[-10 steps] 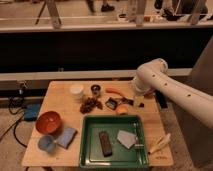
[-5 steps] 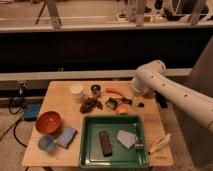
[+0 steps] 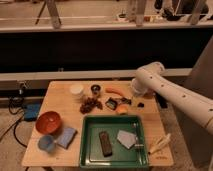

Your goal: Wipe purple bowl with brush

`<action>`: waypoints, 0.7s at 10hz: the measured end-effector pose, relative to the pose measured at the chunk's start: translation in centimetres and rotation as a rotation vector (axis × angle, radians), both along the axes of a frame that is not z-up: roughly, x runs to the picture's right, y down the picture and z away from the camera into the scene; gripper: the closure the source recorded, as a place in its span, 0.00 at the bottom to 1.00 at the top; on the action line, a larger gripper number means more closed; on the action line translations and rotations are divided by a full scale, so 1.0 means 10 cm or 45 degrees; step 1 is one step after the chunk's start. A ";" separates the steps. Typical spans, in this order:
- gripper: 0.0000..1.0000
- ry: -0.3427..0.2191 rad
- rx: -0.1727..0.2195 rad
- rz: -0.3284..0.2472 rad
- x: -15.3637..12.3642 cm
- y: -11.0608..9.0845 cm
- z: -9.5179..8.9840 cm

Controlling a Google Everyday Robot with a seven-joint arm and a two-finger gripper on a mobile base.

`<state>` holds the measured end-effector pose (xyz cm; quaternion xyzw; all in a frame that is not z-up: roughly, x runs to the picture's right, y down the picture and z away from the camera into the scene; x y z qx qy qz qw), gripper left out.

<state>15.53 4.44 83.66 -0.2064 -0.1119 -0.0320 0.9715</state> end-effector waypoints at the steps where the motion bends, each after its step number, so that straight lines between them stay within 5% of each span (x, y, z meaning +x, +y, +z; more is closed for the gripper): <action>1: 0.20 -0.033 -0.012 0.075 0.07 0.01 0.02; 3: 0.20 -0.107 -0.030 0.204 0.20 0.07 0.11; 7: 0.20 -0.121 -0.022 0.262 0.23 0.14 0.22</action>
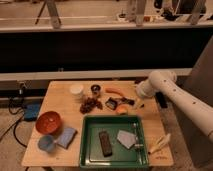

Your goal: Wipe purple bowl with brush

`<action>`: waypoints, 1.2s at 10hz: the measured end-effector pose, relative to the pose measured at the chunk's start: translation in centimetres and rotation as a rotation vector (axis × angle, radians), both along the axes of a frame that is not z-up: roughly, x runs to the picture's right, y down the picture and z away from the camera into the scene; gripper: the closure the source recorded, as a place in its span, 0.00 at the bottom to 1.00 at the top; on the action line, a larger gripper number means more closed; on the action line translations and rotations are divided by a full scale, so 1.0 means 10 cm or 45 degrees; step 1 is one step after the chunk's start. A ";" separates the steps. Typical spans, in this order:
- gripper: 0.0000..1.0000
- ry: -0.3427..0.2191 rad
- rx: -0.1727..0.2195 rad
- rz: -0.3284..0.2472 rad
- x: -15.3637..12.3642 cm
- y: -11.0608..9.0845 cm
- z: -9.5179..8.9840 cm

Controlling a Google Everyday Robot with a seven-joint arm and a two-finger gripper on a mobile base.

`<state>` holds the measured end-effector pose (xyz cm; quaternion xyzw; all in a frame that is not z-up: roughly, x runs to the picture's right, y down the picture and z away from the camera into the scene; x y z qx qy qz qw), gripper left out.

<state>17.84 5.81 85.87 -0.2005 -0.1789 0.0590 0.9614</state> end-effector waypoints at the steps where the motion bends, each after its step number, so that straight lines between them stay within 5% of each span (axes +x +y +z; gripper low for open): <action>1: 0.20 0.005 0.003 0.009 0.00 0.03 0.05; 12: 0.20 0.049 -0.028 0.069 0.22 0.17 0.51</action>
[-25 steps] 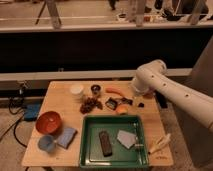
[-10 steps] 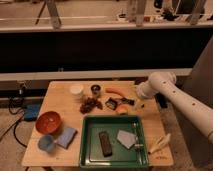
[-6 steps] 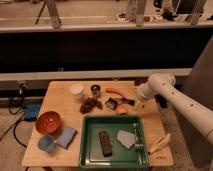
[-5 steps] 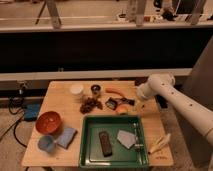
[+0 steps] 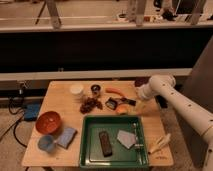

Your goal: Wipe purple bowl with brush

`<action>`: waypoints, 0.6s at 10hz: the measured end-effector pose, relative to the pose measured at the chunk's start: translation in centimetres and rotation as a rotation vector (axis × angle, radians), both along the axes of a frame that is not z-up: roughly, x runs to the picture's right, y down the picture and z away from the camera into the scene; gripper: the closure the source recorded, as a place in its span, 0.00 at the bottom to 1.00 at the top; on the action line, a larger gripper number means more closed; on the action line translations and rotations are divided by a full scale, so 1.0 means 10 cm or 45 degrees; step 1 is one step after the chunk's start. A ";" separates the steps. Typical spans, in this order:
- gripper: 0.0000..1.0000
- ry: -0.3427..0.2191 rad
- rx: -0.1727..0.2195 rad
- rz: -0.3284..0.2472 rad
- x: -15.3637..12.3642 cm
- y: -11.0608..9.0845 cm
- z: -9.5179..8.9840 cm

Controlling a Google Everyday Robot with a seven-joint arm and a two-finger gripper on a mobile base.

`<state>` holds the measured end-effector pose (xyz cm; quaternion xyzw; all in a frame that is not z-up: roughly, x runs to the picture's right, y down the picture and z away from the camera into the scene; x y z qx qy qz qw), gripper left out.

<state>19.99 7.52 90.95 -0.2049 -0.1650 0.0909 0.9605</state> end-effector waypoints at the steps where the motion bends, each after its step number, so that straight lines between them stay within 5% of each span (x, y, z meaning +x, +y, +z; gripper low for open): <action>1: 0.20 -0.001 -0.006 0.000 0.01 0.02 0.05; 6: 0.20 -0.048 -0.059 -0.020 0.03 0.21 0.27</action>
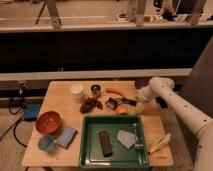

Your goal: Wipe purple bowl with brush

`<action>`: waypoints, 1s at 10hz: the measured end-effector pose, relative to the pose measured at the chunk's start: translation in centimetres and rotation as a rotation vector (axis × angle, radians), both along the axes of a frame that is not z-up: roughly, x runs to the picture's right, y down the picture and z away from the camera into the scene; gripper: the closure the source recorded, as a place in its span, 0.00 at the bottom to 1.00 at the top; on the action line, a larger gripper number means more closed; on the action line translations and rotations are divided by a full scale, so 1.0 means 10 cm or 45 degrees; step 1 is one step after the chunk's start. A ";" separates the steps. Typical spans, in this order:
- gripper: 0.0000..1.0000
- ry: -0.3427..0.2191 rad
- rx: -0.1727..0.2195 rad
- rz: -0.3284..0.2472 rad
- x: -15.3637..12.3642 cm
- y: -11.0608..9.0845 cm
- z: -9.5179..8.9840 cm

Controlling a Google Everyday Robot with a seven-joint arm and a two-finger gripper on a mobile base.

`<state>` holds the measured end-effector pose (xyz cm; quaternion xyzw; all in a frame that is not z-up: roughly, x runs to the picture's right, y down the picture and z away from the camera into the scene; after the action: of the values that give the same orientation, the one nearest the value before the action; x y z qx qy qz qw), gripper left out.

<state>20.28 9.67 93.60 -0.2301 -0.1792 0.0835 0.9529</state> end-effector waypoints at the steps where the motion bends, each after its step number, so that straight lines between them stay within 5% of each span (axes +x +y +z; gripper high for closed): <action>1: 0.20 -0.009 -0.006 -0.004 -0.02 0.01 0.01; 4: 0.27 -0.032 -0.037 0.006 -0.04 0.07 0.09; 10: 0.89 -0.029 -0.050 0.001 0.01 0.09 0.06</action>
<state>20.41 10.52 94.18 -0.2497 -0.1886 0.0848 0.9460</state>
